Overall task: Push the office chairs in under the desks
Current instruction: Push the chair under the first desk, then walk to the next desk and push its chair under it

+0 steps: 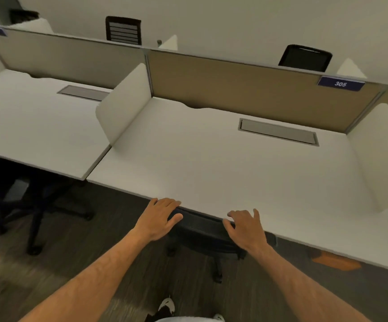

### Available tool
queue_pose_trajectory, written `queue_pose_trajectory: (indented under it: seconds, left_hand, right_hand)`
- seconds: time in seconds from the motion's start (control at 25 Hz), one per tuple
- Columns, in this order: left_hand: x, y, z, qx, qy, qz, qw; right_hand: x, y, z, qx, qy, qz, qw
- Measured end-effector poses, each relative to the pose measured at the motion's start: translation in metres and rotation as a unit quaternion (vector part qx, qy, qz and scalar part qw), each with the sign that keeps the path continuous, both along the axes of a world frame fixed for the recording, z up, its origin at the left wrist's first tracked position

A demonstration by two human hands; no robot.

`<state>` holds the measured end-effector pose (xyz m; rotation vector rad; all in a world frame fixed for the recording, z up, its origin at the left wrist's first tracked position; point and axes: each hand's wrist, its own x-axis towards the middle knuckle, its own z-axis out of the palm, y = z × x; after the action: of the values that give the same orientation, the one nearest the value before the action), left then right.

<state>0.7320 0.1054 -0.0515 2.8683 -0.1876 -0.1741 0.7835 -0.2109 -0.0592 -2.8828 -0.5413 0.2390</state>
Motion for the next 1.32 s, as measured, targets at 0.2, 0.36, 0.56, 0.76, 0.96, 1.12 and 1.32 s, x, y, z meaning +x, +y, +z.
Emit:
queue_pose_trajectory:
  seconds: [0.2, 0.36, 0.56, 0.76, 0.96, 1.12, 1.32]
  left_hand:
    - [-0.069, 0.006, 0.031, -0.066, -0.074, 0.173, 0.98]
    - [-0.159, 0.024, 0.051, -0.076, -0.125, 0.297, 0.944]
    - [-0.274, 0.052, 0.061, -0.047, -0.123, 0.441, 0.888]
    - [-0.369, 0.09, 0.061, -0.043, -0.119, 0.538, 0.833]
    - [-0.445, 0.156, 0.065, -0.024, -0.126, 0.587, 0.799]
    - [-0.495, 0.217, 0.067, 0.012, -0.118, 0.592, 0.797]
    - [-0.54, 0.273, 0.073, 0.01, -0.121, 0.612, 0.781]
  right_hand:
    - [0.012, 0.068, 0.032, 0.094, 0.007, 0.177, 0.98]
    - [-0.015, 0.148, 0.05, 0.118, 0.02, 0.354, 0.928]
    - [-0.081, 0.247, 0.056, 0.153, 0.018, 0.496, 0.855]
    - [-0.164, 0.331, 0.058, 0.158, 0.026, 0.583, 0.796]
    - [-0.244, 0.423, 0.068, 0.131, 0.051, 0.636, 0.759]
    - [-0.302, 0.498, 0.073, 0.13, 0.054, 0.654, 0.743]
    - [-0.356, 0.571, 0.075, 0.118, 0.061, 0.672, 0.728]
